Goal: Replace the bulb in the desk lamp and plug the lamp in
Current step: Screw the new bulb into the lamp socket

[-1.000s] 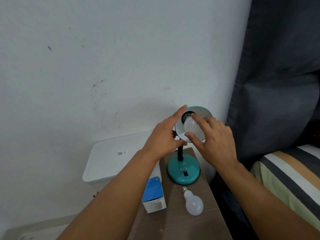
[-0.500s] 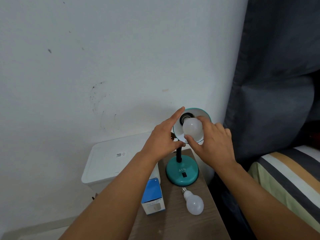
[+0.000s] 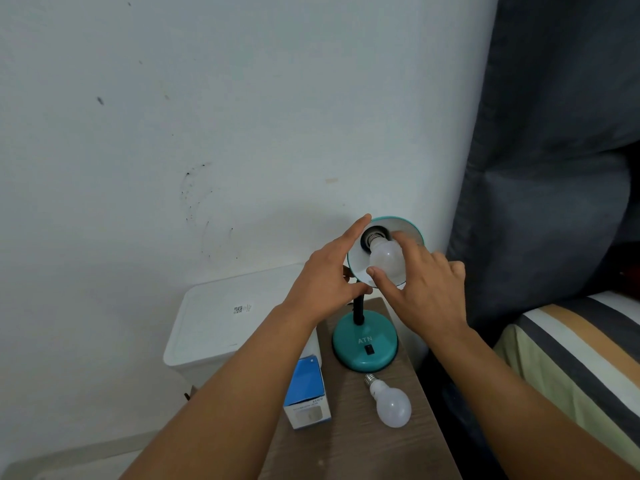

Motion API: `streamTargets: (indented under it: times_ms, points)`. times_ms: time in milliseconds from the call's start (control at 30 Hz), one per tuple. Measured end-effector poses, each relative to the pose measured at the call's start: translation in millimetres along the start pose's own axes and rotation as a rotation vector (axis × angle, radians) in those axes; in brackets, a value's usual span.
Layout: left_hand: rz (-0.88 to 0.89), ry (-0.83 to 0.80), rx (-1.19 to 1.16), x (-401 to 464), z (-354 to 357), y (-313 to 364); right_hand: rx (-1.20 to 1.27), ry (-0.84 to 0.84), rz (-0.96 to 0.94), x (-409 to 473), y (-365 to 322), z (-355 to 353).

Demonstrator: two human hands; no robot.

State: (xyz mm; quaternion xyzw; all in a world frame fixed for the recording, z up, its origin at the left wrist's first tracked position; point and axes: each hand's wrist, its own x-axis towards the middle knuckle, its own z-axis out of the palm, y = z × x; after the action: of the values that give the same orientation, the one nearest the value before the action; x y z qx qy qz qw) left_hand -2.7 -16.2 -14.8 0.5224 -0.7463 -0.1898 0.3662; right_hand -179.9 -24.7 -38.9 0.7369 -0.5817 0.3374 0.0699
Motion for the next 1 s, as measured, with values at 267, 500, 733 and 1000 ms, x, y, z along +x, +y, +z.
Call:
streamTargets:
  times_ms: [267,500,733,1000]
  points:
    - [-0.008,0.008,-0.003,0,-1,0,-0.007,-0.072,-0.028,-1,-2,0]
    - [0.003,0.009,0.003,-1,0,-1,0.032,-0.075,-0.062,-3,3,0]
    - [-0.005,-0.003,0.014,-1,0,-1,0.062,0.055,-0.113,-8,11,3]
    - [-0.005,0.010,0.005,-1,-2,0,0.108,-0.009,-0.243,-1,14,-1]
